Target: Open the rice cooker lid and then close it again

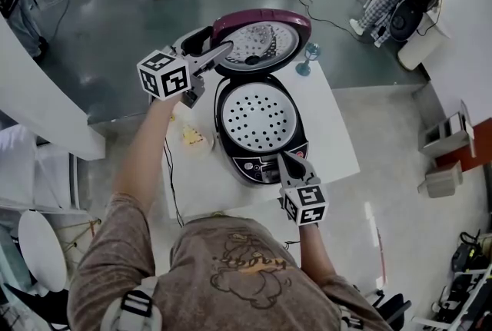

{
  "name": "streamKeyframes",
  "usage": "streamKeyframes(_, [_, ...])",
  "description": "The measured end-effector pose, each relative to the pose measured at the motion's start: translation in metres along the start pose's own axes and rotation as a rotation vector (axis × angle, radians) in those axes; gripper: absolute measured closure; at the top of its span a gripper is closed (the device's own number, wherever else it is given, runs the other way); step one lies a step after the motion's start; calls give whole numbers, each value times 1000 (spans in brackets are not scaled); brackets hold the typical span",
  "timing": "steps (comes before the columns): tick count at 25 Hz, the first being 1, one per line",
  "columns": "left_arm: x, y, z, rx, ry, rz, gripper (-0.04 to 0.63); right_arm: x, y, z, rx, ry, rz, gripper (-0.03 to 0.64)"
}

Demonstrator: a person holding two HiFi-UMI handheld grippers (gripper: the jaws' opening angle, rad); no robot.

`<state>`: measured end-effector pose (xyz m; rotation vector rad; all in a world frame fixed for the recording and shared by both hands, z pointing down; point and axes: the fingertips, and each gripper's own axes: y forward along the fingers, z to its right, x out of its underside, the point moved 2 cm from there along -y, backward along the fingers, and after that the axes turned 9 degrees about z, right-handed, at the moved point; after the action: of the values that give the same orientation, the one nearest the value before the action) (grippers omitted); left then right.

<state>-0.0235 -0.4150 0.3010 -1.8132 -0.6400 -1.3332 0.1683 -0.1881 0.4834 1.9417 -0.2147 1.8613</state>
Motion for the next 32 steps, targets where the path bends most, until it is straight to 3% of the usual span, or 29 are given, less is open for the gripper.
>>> streamKeyframes(32, [16,-46,77,67,-53,18,267,-2,-1,-3,-12,-15,4,612])
